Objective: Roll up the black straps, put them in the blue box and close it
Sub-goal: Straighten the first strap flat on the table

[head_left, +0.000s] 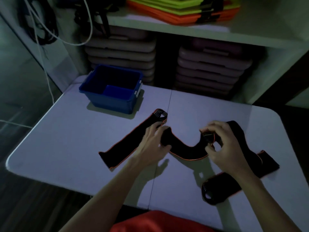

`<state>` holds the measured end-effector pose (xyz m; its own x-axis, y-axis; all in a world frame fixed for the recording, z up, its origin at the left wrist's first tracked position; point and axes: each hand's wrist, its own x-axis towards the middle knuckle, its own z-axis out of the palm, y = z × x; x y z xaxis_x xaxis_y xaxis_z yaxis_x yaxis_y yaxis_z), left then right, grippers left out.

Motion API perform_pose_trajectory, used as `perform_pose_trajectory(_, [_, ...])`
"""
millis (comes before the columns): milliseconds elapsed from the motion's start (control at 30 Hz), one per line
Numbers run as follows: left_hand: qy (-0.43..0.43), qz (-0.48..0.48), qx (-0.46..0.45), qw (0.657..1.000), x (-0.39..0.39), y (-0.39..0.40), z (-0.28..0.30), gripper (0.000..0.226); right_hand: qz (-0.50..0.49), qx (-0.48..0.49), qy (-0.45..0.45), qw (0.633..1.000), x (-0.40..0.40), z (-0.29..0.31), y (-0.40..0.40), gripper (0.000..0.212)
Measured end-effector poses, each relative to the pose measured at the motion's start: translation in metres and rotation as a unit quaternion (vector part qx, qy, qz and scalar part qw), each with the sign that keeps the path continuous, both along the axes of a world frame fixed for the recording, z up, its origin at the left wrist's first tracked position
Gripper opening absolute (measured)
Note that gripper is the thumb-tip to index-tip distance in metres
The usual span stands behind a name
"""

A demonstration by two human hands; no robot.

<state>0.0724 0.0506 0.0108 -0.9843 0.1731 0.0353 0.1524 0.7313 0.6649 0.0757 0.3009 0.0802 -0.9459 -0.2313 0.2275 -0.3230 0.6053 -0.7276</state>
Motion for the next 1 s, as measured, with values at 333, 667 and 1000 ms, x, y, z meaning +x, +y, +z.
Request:
perform_pose_trajectory(333, [-0.157, -0.027, 0.422, 0.892, -0.031, 0.037, 0.081, 0.028, 0.005, -0.298, -0.096, 0.950, -0.054, 0.058, -0.037, 0.044])
perform_pose_trajectory(667, [-0.120, -0.019, 0.188, 0.975, -0.045, -0.048, 0.108, 0.022, -0.042, -0.179, -0.202, 0.962, -0.097, 0.028, -0.080, 0.014])
perform_pose_trajectory(1000, [-0.298, 0.135, -0.034, 0.944, -0.002, -0.158, 0.047, 0.041, -0.161, -0.078, -0.229, 0.957, -0.151, -0.017, -0.114, 0.011])
